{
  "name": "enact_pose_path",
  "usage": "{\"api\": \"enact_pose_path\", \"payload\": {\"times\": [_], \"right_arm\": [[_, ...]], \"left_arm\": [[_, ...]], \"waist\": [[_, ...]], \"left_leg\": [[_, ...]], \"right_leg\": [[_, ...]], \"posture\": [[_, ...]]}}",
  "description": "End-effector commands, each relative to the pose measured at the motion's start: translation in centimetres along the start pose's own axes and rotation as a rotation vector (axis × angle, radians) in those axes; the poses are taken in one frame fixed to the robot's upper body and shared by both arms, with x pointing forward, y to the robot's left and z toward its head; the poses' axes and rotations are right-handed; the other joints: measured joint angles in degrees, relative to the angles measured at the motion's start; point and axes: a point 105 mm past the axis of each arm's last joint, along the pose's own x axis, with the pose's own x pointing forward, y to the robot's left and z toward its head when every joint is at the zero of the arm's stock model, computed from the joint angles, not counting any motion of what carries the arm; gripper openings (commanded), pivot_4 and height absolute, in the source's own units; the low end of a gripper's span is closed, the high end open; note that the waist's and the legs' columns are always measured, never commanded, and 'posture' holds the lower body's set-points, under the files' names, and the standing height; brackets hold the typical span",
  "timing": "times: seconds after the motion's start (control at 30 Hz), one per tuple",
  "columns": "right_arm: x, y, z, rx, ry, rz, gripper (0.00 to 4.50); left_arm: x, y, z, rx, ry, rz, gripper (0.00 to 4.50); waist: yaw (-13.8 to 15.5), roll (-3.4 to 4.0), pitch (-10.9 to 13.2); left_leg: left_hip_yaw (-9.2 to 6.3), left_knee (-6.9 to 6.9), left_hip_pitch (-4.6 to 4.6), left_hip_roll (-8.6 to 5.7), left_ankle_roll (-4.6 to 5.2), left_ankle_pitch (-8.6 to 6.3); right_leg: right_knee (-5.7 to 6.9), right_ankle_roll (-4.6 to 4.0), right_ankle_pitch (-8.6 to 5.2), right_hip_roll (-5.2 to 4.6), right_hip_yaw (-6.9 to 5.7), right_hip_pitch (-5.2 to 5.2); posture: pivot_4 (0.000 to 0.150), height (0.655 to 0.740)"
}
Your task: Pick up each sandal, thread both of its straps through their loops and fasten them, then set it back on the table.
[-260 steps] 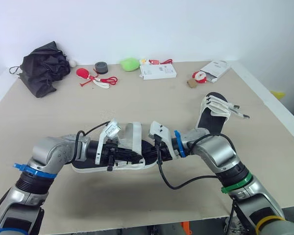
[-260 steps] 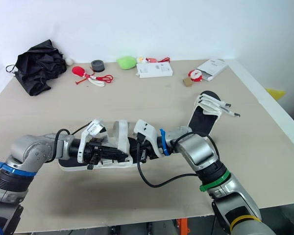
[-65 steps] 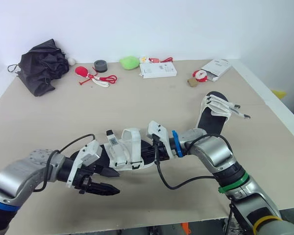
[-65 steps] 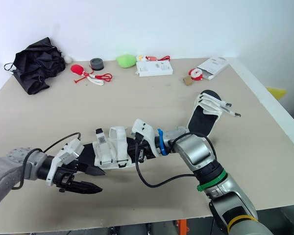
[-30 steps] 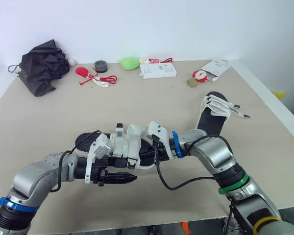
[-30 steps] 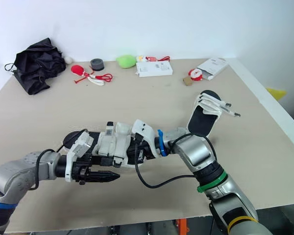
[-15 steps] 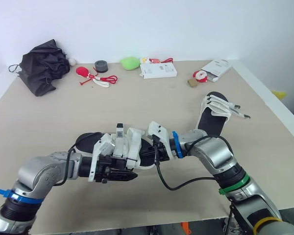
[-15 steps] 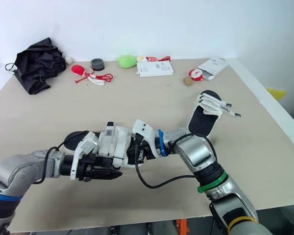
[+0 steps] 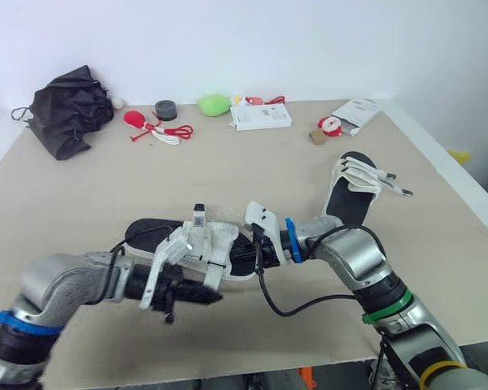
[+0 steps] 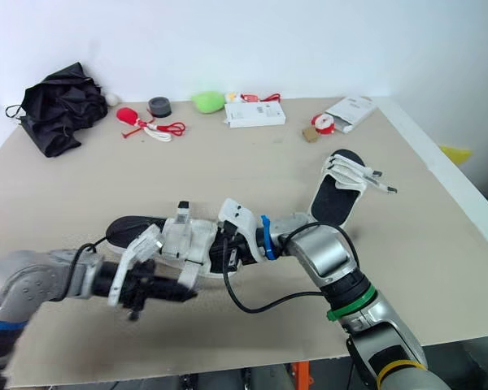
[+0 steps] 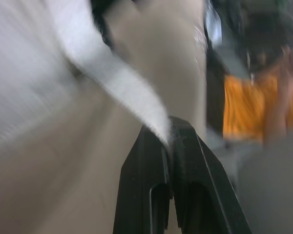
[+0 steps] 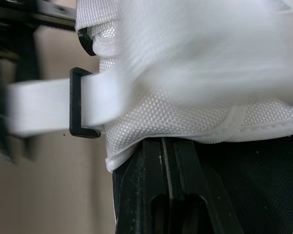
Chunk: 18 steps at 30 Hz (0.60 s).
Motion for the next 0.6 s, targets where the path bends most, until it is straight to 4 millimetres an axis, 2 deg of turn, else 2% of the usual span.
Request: {"api": "enact_pose_path", "payload": {"times": [0.03,0.27,0.4,0.6], "right_arm": [[0.1,0.0,-0.6,0.017,0.02,0.001,0.0],[0.0,-0.1,-0.5,0.014,0.021,0.0,0.0],[0.0,-0.1,-0.6,0.014,0.025,0.0,0.0],[0.0,0.0,-0.7,0.014,0.027,0.003,0.0]], "left_arm": [[0.0,-1.5,0.8,0.071,-0.002,-0.111,0.01],[-0.8,-3.6,3.2,0.148,-0.021,-0.233,0.01],[-1.4,-5.3,5.6,0.116,-0.105,-0.35,0.01],[-2.5,-4.2,9.5,0.007,-0.286,-0.358,0.01]], "waist": [[0.1,0.01,0.0],[0.1,-0.01,0.0],[0.1,-0.03,0.0],[0.0,-0.04,0.0]], "left_leg": [[0.0,0.01,0.01,0.0,0.0,0.0],[0.0,0.12,-0.03,-0.02,0.03,0.0],[0.0,0.12,-0.11,-0.01,0.1,-0.05],[-0.01,0.17,-0.14,0.01,0.11,-0.07]], "right_leg": [[0.0,0.0,0.0,-0.01,-0.01,0.01],[0.0,0.07,0.06,-0.01,-0.01,0.03],[-0.02,0.07,0.03,0.01,0.02,-0.02],[0.0,0.1,0.03,0.01,0.02,-0.04]], "posture": [[0.15,0.74],[0.15,0.74],[0.15,0.74],[0.15,0.74]]}}
